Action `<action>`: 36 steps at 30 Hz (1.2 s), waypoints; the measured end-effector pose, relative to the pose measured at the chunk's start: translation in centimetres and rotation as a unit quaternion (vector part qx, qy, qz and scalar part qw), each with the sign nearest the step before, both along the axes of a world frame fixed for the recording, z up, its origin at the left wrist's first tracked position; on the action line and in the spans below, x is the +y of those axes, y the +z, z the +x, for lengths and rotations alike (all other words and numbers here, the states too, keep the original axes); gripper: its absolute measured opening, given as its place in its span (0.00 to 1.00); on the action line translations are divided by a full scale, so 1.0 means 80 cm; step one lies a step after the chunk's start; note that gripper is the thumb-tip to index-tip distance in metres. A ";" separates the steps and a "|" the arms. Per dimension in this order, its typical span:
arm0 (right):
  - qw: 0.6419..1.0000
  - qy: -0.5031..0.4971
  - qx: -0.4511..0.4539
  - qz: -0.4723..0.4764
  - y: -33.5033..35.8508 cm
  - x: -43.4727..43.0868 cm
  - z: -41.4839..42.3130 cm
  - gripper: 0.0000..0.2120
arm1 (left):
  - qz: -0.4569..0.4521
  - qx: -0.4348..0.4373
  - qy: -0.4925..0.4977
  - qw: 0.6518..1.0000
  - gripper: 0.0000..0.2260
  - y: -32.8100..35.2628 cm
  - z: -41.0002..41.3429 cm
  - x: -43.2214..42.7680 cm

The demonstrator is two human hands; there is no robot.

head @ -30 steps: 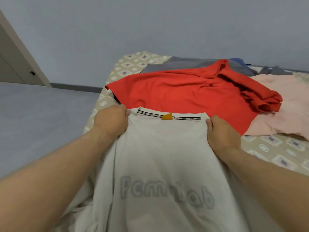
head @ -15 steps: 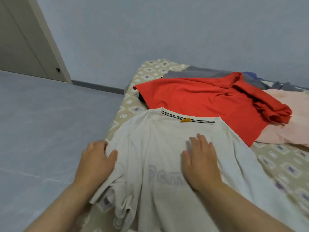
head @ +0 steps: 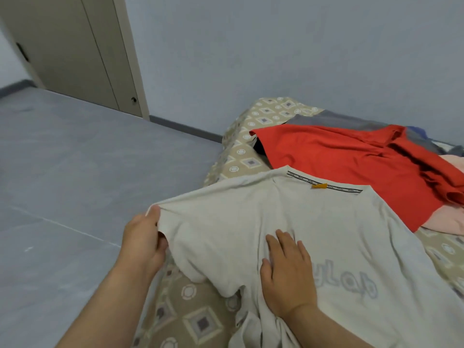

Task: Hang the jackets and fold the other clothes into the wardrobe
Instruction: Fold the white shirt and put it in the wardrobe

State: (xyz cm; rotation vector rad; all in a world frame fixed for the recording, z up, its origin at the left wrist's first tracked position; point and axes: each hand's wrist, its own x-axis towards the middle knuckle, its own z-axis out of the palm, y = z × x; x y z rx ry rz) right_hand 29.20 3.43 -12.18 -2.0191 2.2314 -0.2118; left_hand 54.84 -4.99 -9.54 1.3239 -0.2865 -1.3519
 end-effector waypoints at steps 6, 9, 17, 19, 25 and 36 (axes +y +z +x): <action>1.000 -0.007 -0.002 -0.014 -0.004 -0.002 0.002 0.30 | 0.024 0.019 -0.054 0.998 0.08 -0.024 0.017 -0.007; 1.000 -0.010 0.000 -0.020 -0.005 -0.001 0.002 0.30 | 0.207 -0.040 -0.177 0.961 0.20 -0.038 0.001 0.015; 1.000 -0.013 -0.003 -0.022 -0.006 -0.001 0.002 0.27 | 0.028 -0.103 -0.045 0.993 0.21 -0.013 -0.034 0.035; 1.000 -0.013 -0.002 -0.020 -0.006 -0.001 0.002 0.29 | -0.028 -0.098 0.027 0.994 0.25 -0.004 -0.021 0.035; 1.000 -0.010 -0.008 -0.021 -0.007 -0.001 0.003 0.31 | 0.098 -0.050 0.116 0.987 0.18 -0.014 0.018 0.040; 1.000 -0.009 -0.012 -0.025 -0.013 -0.003 0.000 0.28 | 0.060 0.130 -0.041 0.989 0.19 -0.016 -0.007 0.053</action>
